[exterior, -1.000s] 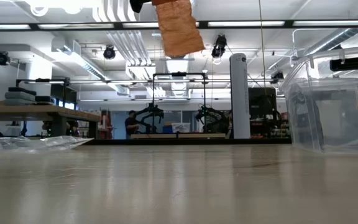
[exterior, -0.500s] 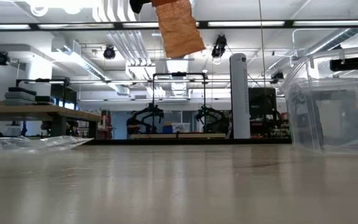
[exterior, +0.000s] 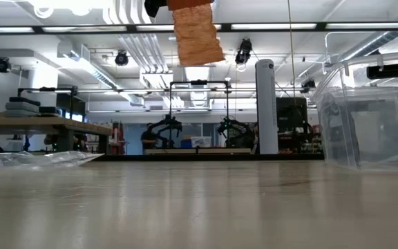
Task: Roll bandage
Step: Roll the orange bandage
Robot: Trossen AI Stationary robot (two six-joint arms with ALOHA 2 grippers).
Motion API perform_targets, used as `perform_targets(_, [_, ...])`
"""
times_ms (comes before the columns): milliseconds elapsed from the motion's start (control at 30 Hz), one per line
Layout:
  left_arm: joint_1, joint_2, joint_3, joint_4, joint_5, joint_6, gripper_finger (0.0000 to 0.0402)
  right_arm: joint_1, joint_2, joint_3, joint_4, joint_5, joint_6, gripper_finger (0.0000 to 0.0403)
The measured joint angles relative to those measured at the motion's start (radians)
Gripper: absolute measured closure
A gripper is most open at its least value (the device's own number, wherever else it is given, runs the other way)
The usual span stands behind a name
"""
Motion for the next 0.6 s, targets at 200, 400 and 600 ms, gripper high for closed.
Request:
perform_targets(200, [0.000, -0.010, 0.000, 0.007, 0.004, 0.004, 0.0331, 0.021, -0.021, 0.000, -0.060, 0.024, 0.046, 0.0297])
perform_targets(400, [0.000, -0.011, 0.000, 0.008, 0.005, 0.008, 0.0326, 0.024, -0.009, -0.003, -0.067, 0.006, 0.057, 0.0293])
perform_targets(600, [0.000, -0.010, 0.000, 0.012, 0.005, 0.006, 0.0328, 0.023, -0.003, -0.002, -0.060, -0.021, 0.058, 0.0301])
